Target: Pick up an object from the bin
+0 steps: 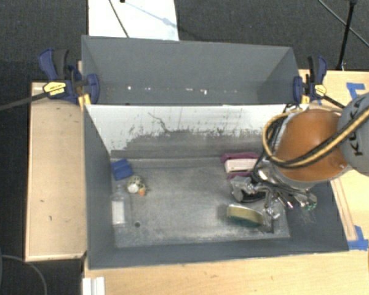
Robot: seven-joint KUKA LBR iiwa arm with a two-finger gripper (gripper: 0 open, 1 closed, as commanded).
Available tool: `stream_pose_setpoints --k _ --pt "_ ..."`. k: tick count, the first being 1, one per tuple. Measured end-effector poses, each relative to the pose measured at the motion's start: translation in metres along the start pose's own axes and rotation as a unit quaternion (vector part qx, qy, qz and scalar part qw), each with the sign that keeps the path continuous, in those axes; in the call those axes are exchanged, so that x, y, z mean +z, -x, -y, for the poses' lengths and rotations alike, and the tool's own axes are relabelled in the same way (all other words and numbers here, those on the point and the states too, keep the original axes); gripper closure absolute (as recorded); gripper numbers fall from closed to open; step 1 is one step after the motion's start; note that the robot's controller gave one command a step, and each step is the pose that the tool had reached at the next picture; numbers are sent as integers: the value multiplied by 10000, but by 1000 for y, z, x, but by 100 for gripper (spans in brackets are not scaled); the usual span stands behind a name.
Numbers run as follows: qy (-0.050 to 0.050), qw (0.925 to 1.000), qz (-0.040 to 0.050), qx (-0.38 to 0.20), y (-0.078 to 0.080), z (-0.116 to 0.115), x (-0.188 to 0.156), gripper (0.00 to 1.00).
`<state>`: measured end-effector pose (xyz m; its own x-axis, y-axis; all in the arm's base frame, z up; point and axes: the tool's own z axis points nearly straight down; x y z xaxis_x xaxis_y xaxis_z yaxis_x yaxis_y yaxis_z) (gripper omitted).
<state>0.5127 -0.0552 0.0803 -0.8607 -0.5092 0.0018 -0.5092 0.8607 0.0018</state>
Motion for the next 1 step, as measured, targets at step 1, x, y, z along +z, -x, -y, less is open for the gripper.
stream_pose_setpoints --k 1 --pt "1 10000 1 11 0 0 0 100"
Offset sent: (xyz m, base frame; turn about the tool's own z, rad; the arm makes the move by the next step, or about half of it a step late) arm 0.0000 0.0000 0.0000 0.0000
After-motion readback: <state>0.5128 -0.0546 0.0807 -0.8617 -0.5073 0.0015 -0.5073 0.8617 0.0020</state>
